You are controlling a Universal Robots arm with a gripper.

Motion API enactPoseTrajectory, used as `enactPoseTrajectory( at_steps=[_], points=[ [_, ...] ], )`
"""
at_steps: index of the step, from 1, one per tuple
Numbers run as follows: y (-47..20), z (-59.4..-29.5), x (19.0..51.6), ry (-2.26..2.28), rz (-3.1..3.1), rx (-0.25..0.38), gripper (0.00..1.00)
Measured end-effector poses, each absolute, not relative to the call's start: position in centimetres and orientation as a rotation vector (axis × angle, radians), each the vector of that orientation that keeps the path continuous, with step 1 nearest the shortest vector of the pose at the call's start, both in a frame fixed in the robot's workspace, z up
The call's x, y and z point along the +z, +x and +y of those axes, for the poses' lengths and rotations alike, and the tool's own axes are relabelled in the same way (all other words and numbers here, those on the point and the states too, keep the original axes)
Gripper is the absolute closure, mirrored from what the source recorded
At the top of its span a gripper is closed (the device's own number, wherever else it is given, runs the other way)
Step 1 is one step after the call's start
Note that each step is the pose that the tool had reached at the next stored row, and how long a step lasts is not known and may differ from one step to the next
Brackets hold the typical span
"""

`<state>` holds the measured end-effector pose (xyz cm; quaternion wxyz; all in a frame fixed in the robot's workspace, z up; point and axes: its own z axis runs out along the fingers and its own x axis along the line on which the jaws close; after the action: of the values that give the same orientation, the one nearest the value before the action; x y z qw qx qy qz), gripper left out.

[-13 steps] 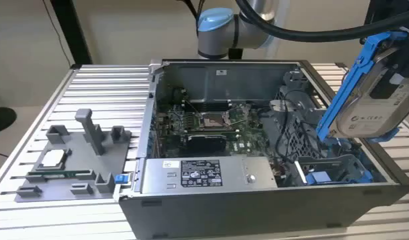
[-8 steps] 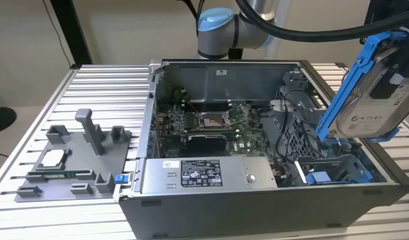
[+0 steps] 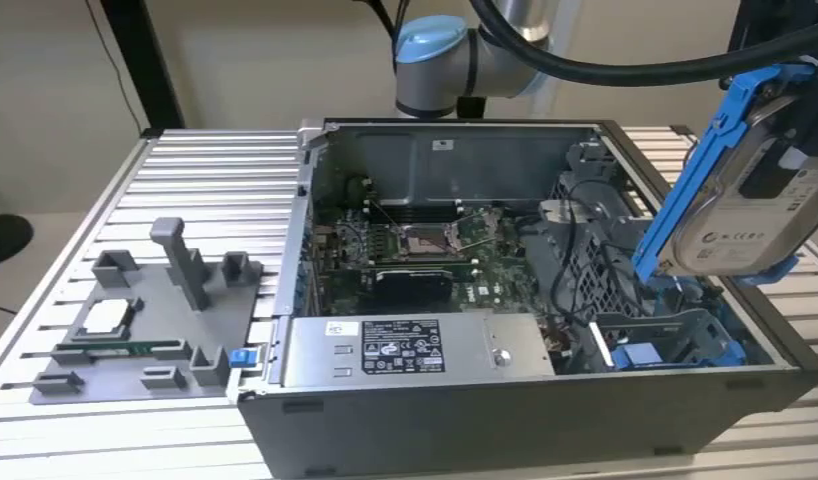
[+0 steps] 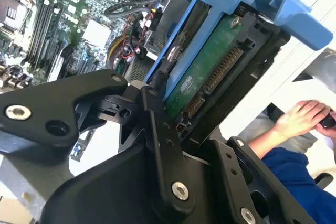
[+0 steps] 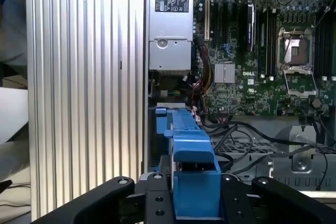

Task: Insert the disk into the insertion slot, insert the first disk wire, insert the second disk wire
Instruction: 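Insert the disk into the insertion slot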

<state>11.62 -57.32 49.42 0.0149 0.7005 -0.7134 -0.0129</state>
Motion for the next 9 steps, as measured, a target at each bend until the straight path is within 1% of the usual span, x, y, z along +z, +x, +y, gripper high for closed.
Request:
enactPoseTrajectory(
  at_steps=[9],
  points=[
    [11.6, -57.3, 48.3, 2.18, -2.22, -0.04, 1.0]
  ],
)
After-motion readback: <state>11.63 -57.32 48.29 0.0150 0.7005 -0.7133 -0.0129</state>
